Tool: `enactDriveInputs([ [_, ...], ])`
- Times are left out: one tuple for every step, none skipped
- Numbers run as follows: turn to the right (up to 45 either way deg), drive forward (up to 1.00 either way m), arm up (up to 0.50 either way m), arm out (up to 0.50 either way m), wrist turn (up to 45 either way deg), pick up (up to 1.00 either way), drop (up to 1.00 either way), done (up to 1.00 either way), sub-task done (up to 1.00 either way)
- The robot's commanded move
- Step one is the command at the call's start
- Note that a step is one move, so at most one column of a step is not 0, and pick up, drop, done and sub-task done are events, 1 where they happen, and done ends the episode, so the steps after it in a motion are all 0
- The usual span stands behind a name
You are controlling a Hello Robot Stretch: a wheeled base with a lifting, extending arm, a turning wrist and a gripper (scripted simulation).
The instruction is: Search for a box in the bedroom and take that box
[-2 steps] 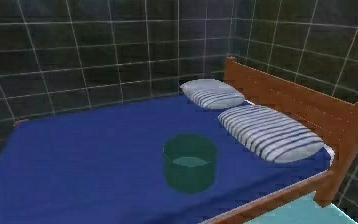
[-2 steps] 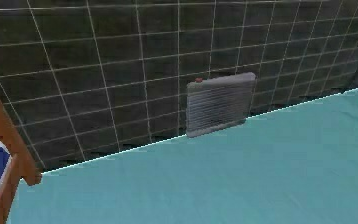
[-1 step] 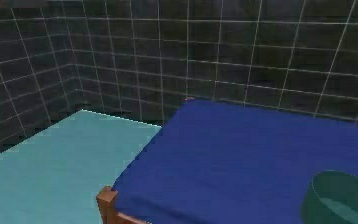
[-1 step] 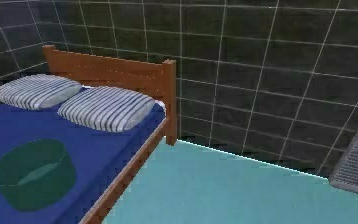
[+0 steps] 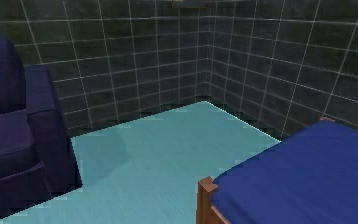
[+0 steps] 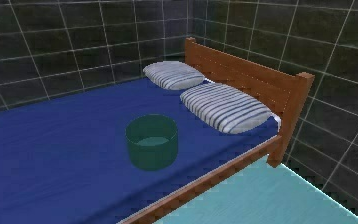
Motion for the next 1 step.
enactDriveInputs([
  [0.0,0.00,0.50,0.00,0.0,0.00,0.00,0.00,0.00],
])
